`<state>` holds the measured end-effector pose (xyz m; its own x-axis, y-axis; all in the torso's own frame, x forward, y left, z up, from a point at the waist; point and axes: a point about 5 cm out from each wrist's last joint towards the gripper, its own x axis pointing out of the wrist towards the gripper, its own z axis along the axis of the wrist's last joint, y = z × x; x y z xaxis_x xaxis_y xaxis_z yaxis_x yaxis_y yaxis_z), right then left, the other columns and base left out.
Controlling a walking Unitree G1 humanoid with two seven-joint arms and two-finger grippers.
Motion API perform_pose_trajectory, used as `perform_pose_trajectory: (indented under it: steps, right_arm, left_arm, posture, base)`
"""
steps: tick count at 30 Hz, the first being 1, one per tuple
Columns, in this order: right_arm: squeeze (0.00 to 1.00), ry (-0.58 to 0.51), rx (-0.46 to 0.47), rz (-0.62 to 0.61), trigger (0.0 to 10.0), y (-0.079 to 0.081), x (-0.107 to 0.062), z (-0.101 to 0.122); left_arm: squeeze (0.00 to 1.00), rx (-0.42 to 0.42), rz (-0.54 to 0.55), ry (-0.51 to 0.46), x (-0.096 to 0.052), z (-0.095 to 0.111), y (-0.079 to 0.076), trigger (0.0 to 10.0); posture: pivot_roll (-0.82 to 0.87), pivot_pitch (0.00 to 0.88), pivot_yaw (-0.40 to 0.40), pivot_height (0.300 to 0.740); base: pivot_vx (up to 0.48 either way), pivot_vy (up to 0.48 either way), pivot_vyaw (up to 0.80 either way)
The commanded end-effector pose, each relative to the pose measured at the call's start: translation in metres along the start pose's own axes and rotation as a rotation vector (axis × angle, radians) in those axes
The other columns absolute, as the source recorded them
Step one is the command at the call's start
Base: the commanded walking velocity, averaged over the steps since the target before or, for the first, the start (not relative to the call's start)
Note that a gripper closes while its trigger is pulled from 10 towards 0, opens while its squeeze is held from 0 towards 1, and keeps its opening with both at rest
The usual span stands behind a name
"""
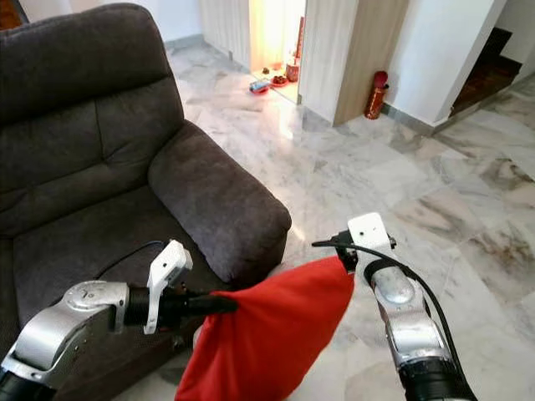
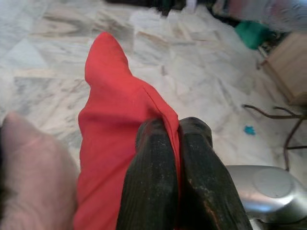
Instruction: Move the pillow to the sofa from floor
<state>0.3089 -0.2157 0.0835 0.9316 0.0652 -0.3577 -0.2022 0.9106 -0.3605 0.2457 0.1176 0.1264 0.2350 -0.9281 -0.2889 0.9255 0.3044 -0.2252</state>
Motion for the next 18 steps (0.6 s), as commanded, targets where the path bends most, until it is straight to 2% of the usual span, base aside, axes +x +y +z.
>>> perform_pose_trajectory:
  steps: [1,6,10,13,14,15,16,18]
  right_arm:
    - [0.0,0.025,-0.058,0.03,10.0,-0.002,0.002,0.0]
    - [0.0,0.065,-0.159,0.114,10.0,-0.001,0.0,-0.003]
    - [0.0,0.132,-0.395,0.144,10.0,-0.011,0.0,-0.011]
    - [0.0,0.123,-0.408,0.133,10.0,-0.016,0.001,-0.008]
    - [0.15,0.105,-0.413,0.159,10.0,-0.018,0.001,-0.003]
    - [0.66,0.097,-0.429,0.177,10.0,-0.018,0.001,-0.001]
    - [1.0,0.095,-0.444,0.191,10.0,-0.018,0.001,0.0]
    - [1.0,0.079,-0.541,0.251,10.0,-0.017,0.0,0.0]
  left_arm:
    - [0.0,0.093,-0.049,-0.069,-0.001,0.024,-0.007,10.0]
    - [0.0,0.093,-0.064,-0.063,-0.003,0.026,-0.008,10.0]
    - [0.0,0.107,-0.098,-0.05,-0.002,0.029,-0.012,10.0]
    - [0.0,0.109,-0.095,-0.046,-0.002,0.029,-0.011,10.0]
    - [0.0,0.111,-0.098,-0.036,-0.001,0.028,-0.011,10.0]
    - [0.0,0.112,-0.103,-0.032,-0.001,0.028,-0.012,10.0]
    - [0.0,0.113,-0.107,-0.029,0.0,0.027,-0.013,10.0]
    - [0.0,0.115,-0.122,-0.025,0.0,0.027,-0.015,10.0]
  posture:
    - [-0.02,0.0,-0.038,0.736]
    - [-0.02,0.0,-0.033,0.736]
    - [-0.02,0.0,-0.027,0.736]
    - [-0.03,0.0,-0.022,0.736]
    - [-0.03,0.0,-0.02,0.736]
    - [-0.03,0.0,-0.02,0.736]
    - [-0.03,0.0,-0.02,0.736]
    - [-0.03,0.0,-0.017,0.736]
  base:
    - [0.0,0.0,0.0]
    - [0.0,0.0,0.0]
    - [0.0,0.0,0.0]
    - [0.0,0.0,0.0]
    - [0.0,0.0,0.0]
    - [0.0,0.0,0.0]
    - [0.0,0.0,0.0]
    - [0.0,0.0,0.0]
